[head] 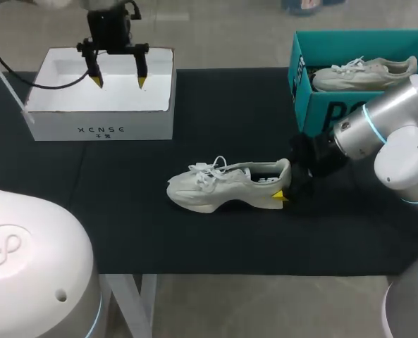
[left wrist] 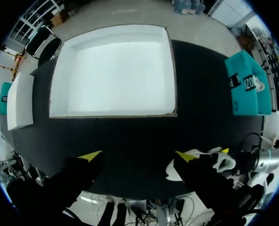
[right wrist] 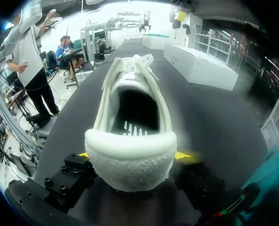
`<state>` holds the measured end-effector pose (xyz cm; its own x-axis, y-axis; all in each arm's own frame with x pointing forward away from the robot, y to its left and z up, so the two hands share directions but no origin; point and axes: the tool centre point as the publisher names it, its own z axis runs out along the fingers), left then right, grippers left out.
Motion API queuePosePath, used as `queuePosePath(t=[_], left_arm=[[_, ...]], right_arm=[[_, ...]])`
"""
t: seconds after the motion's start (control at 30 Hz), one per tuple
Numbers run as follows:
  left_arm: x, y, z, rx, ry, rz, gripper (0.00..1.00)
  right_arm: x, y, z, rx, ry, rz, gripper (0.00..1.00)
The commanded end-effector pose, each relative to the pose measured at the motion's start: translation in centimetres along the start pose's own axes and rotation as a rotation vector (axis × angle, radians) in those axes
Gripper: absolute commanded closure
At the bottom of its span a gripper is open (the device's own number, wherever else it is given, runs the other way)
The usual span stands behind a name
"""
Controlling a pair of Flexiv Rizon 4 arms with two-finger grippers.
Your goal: Take the shoe out of the shoebox, open the shoe tongue, remove and reinsert the insole, then place the shoe into the shoebox
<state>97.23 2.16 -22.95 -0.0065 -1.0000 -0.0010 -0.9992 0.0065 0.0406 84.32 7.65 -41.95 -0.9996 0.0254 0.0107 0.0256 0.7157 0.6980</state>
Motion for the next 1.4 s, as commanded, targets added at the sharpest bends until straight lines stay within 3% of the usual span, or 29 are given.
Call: queuePosePath(t=[0.03, 0.13, 0.67, 0.73, 0.8, 1.1, 1.27, 1.4], left_arm=[[4.8, 1.0, 1.7, 0.008, -0.078, 0.018, 0.0], [7.0, 2.1, 2.5, 0.017, -0.092, 0.045, 0.0], [7.0, 2.1, 2.5, 0.017, -0.092, 0.045, 0.0], [8.6, 3.0, 2.7, 0.072, -0.081, 0.015, 0.0], [10.1, 3.9, 3.0, 0.074, -0.084, 0.016, 0.0], [13.3, 7.9, 3.4, 0.099, -0.03, -0.028, 0.0], [16.2, 9.6, 5.5, 0.089, 0.018, -0.011, 0.0], [19.7, 10.8, 7.6, 0.073, 0.027, 0.051, 0.0]], right_arm=[[-0.2, 0.0, 0.3, 0.004, -0.001, 0.001, 1.0], [-0.2, 0.0, 0.3, 0.004, -0.001, 0.001, 1.0], [-0.2, 0.0, 0.3, 0.004, -0.001, 0.001, 1.0], [-0.2, 0.0, 0.3, 0.004, -0.001, 0.001, 1.0], [-0.2, 0.0, 0.3, 0.004, -0.001, 0.001, 1.0], [-0.2, 0.0, 0.3, 0.004, -0.001, 0.001, 1.0], [-0.2, 0.0, 0.3, 0.004, -0.001, 0.001, 1.0], [-0.2, 0.0, 0.3, 0.004, -0.001, 0.001, 1.0]])
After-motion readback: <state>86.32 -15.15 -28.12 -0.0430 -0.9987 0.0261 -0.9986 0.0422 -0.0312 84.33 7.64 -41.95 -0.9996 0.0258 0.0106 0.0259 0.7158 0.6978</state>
